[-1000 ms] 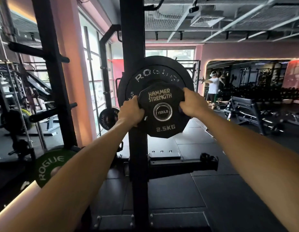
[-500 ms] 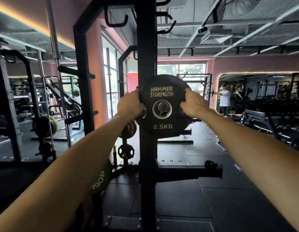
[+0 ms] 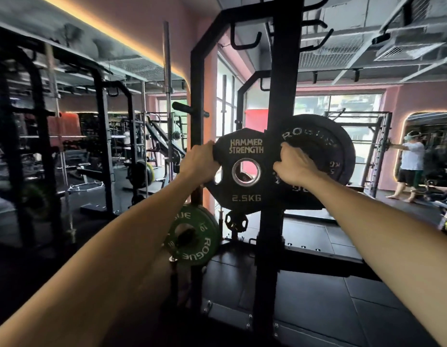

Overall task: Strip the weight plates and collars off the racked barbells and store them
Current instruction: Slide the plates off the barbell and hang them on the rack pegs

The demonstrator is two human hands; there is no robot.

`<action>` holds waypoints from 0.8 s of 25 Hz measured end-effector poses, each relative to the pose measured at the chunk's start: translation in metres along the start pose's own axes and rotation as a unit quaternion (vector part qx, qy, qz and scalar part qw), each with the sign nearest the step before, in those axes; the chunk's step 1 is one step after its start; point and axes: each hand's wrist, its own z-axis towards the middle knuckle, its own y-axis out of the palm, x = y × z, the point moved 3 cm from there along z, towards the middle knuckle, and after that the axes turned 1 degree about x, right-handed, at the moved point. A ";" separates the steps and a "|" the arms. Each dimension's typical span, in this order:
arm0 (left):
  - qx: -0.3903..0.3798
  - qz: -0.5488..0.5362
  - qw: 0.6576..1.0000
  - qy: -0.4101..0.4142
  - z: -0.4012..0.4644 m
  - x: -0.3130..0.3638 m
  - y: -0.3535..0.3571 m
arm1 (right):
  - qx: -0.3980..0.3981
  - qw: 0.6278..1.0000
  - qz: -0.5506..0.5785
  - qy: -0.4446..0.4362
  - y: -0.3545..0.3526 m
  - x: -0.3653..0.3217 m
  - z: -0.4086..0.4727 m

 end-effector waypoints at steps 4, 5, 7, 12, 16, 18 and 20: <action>0.005 0.016 1.000 -0.020 0.004 -0.084 -0.027 | -0.018 1.000 0.005 -0.024 0.043 -0.073 0.013; 0.005 0.017 1.000 -0.023 0.006 -0.105 -0.033 | -0.022 0.999 0.009 -0.027 0.055 -0.091 0.017; 0.006 0.027 0.999 -0.017 0.012 -0.151 -0.046 | -0.024 0.999 0.010 -0.035 0.081 -0.131 0.026; 0.010 0.037 0.999 -0.005 0.045 -0.276 -0.078 | -0.028 0.998 0.022 -0.043 0.144 -0.236 0.059; 0.004 0.038 0.999 0.003 0.073 -0.341 -0.088 | -0.042 0.998 0.024 -0.046 0.179 -0.288 0.090; 0.009 0.031 0.999 0.003 0.092 -0.368 -0.087 | -0.036 0.998 0.018 -0.045 0.197 -0.305 0.112; 0.007 0.029 1.000 0.007 0.112 -0.389 -0.081 | -0.031 0.999 0.012 -0.039 0.215 -0.316 0.135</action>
